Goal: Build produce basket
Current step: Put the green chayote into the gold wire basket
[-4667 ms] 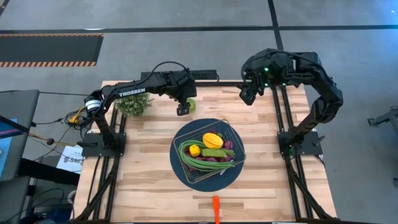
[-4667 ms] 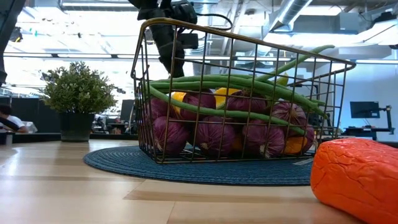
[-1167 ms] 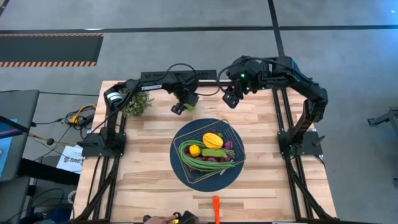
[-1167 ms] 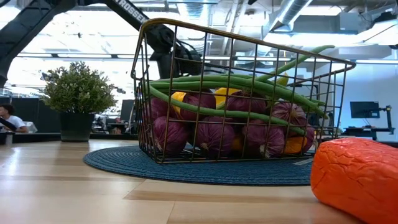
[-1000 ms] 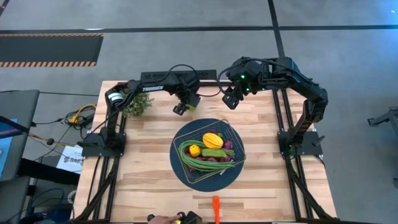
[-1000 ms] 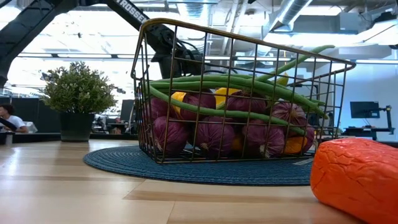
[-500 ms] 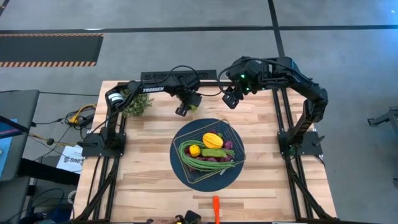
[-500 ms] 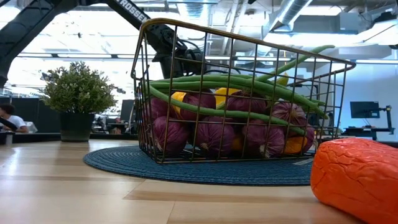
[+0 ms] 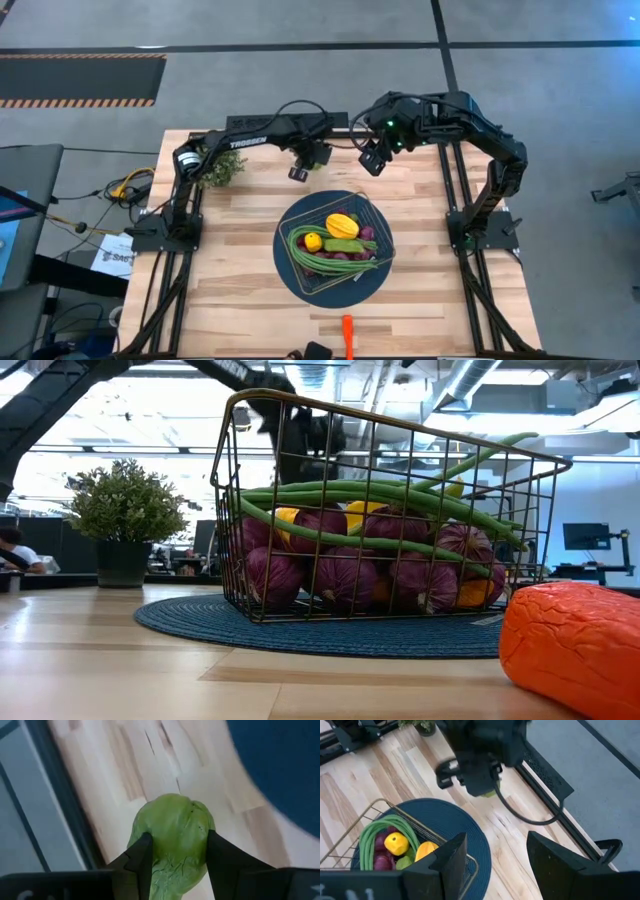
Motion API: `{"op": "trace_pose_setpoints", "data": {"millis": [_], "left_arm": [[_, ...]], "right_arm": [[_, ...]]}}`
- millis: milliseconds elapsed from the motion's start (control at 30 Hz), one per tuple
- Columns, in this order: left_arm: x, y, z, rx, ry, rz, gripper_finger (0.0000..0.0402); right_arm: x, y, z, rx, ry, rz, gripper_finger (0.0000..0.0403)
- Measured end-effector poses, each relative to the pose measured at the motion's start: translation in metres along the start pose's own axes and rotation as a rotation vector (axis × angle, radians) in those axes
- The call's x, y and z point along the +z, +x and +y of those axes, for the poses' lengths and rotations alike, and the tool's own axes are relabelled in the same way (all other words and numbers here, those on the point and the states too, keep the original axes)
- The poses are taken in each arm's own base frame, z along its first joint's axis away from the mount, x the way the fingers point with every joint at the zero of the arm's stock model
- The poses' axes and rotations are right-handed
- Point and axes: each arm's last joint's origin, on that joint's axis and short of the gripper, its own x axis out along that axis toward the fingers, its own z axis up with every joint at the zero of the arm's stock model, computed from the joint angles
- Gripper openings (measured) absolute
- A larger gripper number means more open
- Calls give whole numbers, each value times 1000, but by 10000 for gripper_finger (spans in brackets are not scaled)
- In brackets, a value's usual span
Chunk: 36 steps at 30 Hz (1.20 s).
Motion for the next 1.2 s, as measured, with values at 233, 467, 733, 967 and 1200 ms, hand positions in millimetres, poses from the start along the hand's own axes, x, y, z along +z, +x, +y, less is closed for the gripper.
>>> {"op": "trace_pose_setpoints", "data": {"millis": [233,467,733,967,1200], "left_arm": [[18,-57,14,22,-121,-54,117],[33,-110,7,-81,-172,-176,117],[62,-146,-27,-108,-86,-224,117],[92,-165,-66,-176,-87,-302,117],[122,-165,-100,-221,-171,-376,117]], "right_arm": [[-2,-1,-2,-11,-17,23,225],[-2,-11,-20,-36,-15,-7,225],[-10,-49,-57,-75,35,-103,225],[-25,-84,-84,-109,112,-191,225],[-31,-96,-84,-91,109,-219,225]]}}
